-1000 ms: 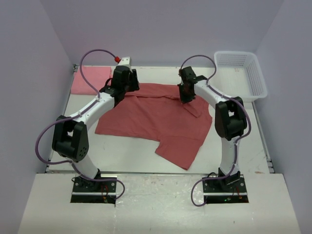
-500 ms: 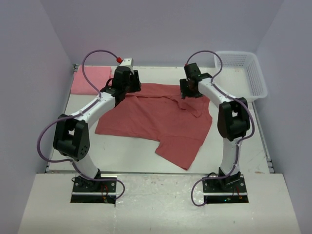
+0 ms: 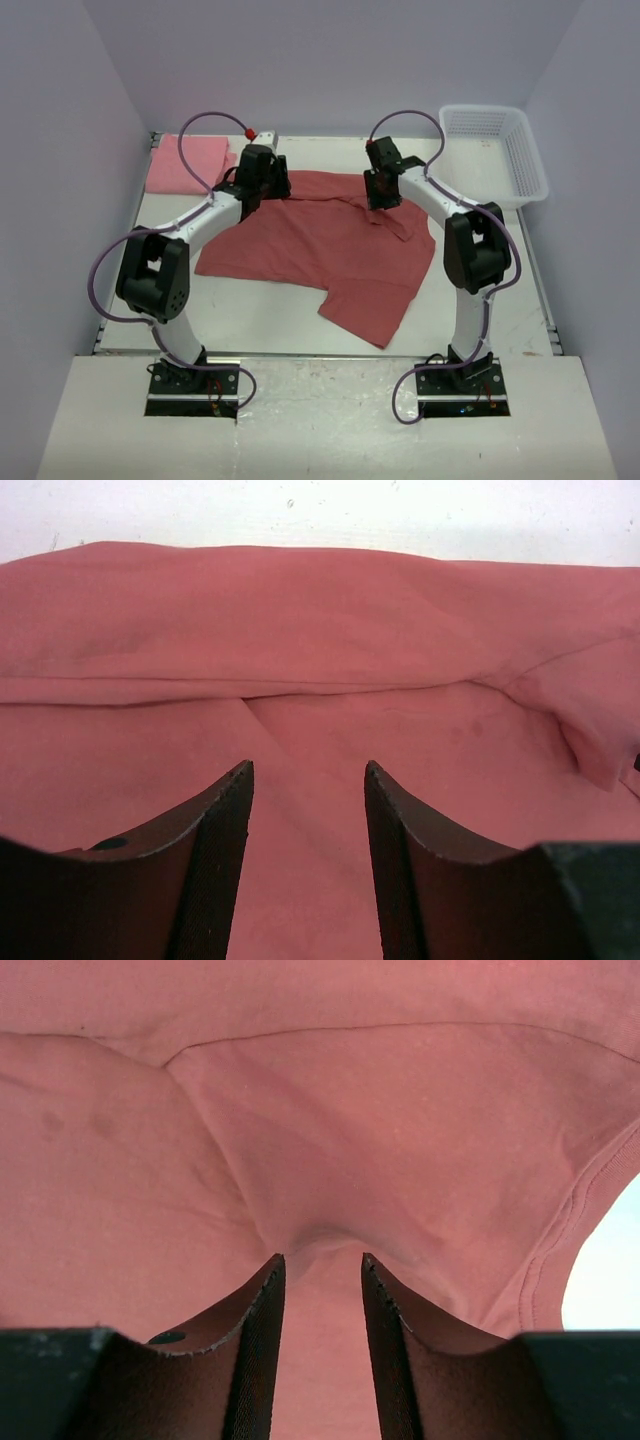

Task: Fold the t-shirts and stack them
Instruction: Fold the flattened tshirt in 1/3 of the way

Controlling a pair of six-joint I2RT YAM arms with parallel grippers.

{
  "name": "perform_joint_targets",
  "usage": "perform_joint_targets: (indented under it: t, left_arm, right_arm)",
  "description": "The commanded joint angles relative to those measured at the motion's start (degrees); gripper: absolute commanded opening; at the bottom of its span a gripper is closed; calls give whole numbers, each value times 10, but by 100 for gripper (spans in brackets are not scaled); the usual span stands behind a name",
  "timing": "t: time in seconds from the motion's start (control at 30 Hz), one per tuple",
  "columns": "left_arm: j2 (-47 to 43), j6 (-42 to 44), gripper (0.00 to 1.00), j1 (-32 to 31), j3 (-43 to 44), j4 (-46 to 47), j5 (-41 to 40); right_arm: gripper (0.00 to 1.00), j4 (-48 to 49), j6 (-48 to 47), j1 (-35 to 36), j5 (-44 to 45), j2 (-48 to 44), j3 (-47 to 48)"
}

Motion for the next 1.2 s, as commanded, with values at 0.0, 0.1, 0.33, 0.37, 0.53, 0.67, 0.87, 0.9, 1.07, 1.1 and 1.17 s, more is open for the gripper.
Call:
perform_joint_targets:
  t: [0.0,0.1,0.33,0.37,0.53,0.67,0.87,0.9,1.07,1.1,1.17]
  left_arm:
    - [-25,1,50,2,-5,27,4]
    - [-35,2,51,2,-10,30,4]
    - [-36,-1,51,2,-14,32,11]
    - [-36,-1,51,2,-14,35,13]
    - [-39,-1,51,2,-15,35,14]
    - [-43,-1,51,2,-16,35,16]
    - [-47,2,52,2,-18,33,21]
    - [-46,4,52,2,-18,33,25]
    - [-41,10,54,2,-21,40,49]
    - [-36,11,54,2,-24,46,69]
    - [-27,16,54,1,-24,57,125]
  right_arm:
    - [38,1,3,3,1,5,24]
    - [36,3,4,8,0,4,17]
    - [35,7,7,15,3,-6,-4]
    - [35,9,7,17,0,-6,-6]
    - [35,10,10,20,-5,3,-15]
    - [34,6,12,22,1,16,-5]
    - [17,-4,12,21,5,48,28]
    - [16,-8,12,22,3,50,36]
    - [9,-6,11,22,3,58,50]
    - [5,-9,10,22,11,59,52]
    - [0,-11,10,21,15,58,60]
